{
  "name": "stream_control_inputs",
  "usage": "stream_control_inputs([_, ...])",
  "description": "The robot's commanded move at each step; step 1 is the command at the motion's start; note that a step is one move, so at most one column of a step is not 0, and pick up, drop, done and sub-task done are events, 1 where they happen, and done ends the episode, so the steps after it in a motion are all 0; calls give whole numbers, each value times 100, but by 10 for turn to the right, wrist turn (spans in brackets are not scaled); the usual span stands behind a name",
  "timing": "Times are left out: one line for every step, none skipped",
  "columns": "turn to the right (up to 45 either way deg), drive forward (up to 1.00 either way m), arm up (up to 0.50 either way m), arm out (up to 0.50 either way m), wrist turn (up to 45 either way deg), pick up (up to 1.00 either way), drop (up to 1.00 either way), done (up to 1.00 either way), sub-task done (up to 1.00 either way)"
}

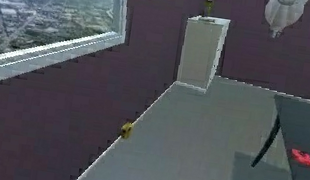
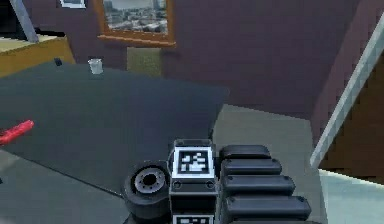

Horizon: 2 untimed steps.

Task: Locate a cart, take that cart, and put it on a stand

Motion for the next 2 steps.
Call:
stream_control_inputs([180,0,0,0,0,0,0,0,0])
stream_control_inputs([30,0,0,0,0,0,0,0,0])
